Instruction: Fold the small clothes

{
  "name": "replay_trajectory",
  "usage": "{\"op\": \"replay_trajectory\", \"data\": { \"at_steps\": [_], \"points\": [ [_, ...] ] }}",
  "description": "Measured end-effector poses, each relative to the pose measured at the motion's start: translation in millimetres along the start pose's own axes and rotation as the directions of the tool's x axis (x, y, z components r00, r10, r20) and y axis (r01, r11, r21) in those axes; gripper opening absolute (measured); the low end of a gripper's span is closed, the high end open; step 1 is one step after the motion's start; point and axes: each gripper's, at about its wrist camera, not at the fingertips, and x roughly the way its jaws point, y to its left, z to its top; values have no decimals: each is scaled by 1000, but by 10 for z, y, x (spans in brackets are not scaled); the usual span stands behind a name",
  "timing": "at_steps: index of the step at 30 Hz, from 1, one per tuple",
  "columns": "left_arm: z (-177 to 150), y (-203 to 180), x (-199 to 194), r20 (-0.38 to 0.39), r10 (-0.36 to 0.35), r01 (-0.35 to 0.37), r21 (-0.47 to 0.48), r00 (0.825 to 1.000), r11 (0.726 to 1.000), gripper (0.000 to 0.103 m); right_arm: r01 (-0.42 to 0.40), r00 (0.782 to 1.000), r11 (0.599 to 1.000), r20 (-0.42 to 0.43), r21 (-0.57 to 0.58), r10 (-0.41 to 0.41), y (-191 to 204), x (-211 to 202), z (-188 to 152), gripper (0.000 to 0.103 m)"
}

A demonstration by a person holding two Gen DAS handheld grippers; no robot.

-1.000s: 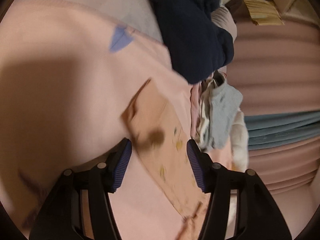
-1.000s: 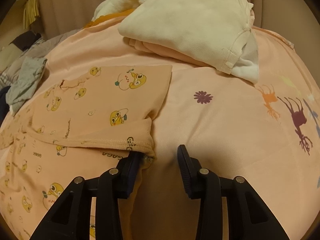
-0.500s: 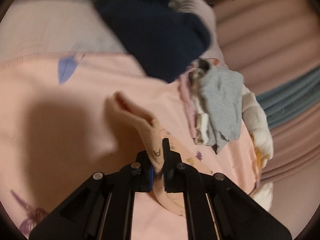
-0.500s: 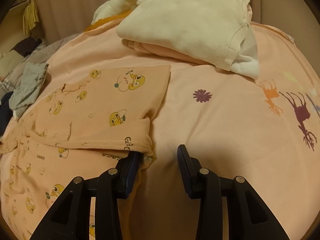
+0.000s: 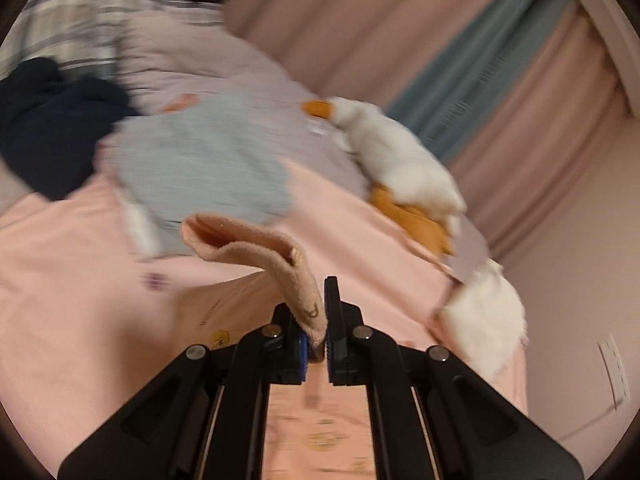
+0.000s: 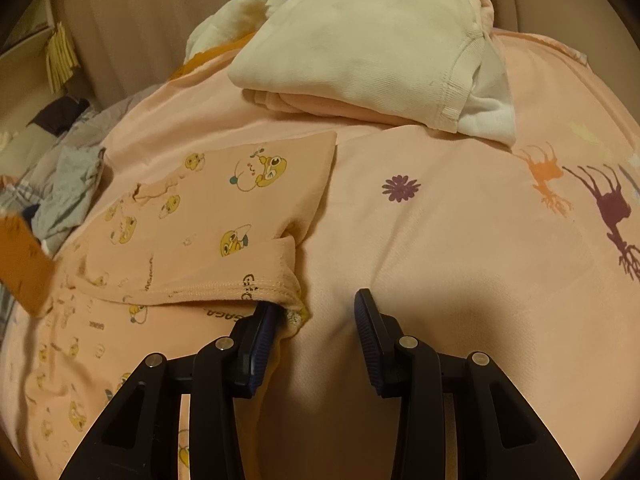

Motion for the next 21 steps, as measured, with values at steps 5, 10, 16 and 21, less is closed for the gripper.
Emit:
{"op": "replay_trajectory", "data": {
  "at_steps": [5, 10, 16, 21],
  "points": [
    [-170, -680, 418, -84, -110, 111, 16, 990, 994, 5, -64, 998, 996, 13, 57, 63, -113, -27, -19, 38],
    [-468, -1199, 659, -100, -154, 160, 61, 983, 985, 5, -91, 996, 993, 20, 77, 89, -150, -37, -31, 38],
    [-1160, -1635, 1297, -274, -142, 177, 106, 951, 978, 5, -102, 995, 991, 26, 84, 100, -161, -42, -37, 38],
    [-1646, -1728, 1718, -371, -111, 174, 138, 922, 975, 8, -96, 995, 992, 27, 79, 94, -159, -48, -46, 39]
  ]
}}
